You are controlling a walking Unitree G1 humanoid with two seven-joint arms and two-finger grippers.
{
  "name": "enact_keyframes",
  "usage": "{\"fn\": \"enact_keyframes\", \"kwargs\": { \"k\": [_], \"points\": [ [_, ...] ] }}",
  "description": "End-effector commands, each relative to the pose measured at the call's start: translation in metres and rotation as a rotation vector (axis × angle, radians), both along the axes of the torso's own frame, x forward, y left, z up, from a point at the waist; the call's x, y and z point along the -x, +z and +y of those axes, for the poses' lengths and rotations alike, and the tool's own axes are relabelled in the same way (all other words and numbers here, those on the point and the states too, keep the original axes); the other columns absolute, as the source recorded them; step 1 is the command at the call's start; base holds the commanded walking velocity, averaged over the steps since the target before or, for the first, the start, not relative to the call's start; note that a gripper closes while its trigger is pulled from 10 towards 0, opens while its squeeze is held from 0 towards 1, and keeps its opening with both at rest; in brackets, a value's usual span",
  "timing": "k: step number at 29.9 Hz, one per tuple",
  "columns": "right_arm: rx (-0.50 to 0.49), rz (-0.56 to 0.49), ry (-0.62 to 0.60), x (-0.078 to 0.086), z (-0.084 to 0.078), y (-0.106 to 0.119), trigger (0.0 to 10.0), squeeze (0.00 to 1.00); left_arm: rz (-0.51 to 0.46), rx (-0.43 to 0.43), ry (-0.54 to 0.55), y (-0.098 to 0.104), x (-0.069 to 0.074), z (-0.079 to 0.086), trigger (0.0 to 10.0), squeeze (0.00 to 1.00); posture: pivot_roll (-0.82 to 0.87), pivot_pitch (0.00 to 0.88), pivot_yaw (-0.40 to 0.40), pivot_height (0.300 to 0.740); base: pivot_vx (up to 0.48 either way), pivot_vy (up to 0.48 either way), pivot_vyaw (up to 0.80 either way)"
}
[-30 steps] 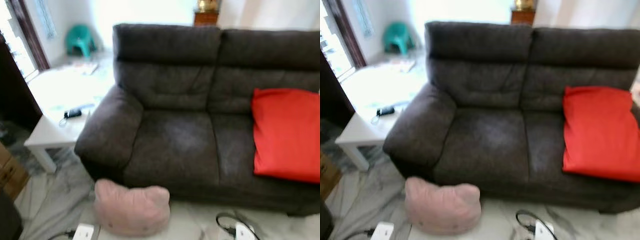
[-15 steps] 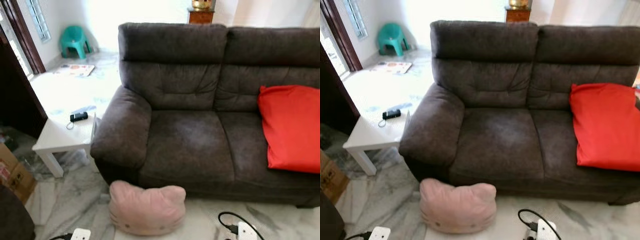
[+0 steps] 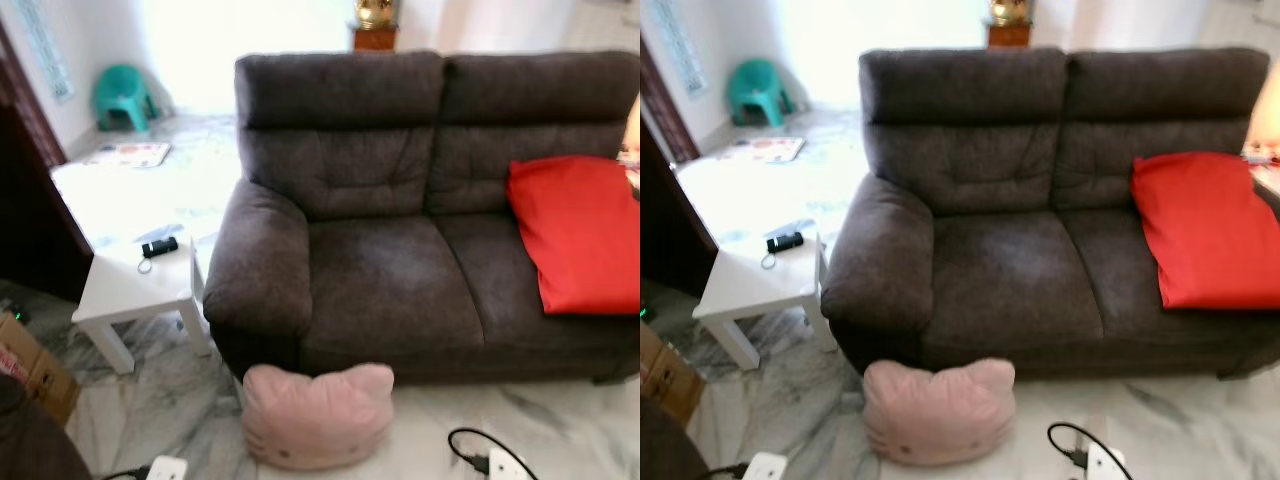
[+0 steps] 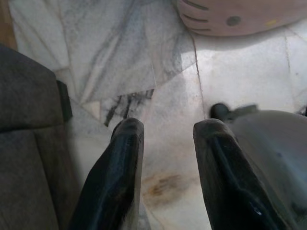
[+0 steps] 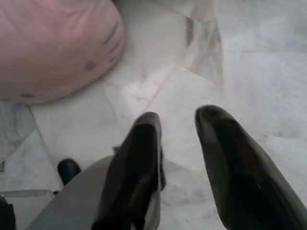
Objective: Move the pillow to the sofa from floor
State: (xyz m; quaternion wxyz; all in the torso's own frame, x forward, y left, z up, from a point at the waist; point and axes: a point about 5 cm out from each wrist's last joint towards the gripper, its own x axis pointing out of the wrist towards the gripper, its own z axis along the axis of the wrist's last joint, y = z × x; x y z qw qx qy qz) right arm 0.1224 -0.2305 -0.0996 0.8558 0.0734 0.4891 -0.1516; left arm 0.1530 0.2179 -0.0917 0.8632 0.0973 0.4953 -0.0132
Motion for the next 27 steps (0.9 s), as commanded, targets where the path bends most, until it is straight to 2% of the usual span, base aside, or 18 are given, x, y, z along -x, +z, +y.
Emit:
{"fn": "enact_keyframes", "kwargs": {
  "k": [1, 21, 27],
  "points": [
    [-0.017, -0.038, 0.013, -0.015, 0.01, 0.003, 10.0, 0.0, 0.002, -0.021, 0.002, 0.001, -0.001, 0.006, 10.0, 0.0, -0.03, 0.0, 0.014, 0.74, 0.0, 0.0, 0.0],
    [-0.021, -0.038, 0.056, -0.019, 0.017, 0.003, 10.0, 0.0, -0.034, -0.028, 0.023, 0.004, -0.01, 0.003, 10.0, 0.0, -0.03, 0.0, 0.011, 0.74, 0.0, 0.0, 0.0],
    [-0.034, -0.042, 0.052, -0.018, 0.021, 0.002, 10.0, 0.0, -0.047, -0.03, 0.025, 0.006, -0.013, 0.003, 10.0, 0.0, -0.03, 0.0, 0.012, 0.74, 0.0, 0.0, 0.76]
  ]
}}
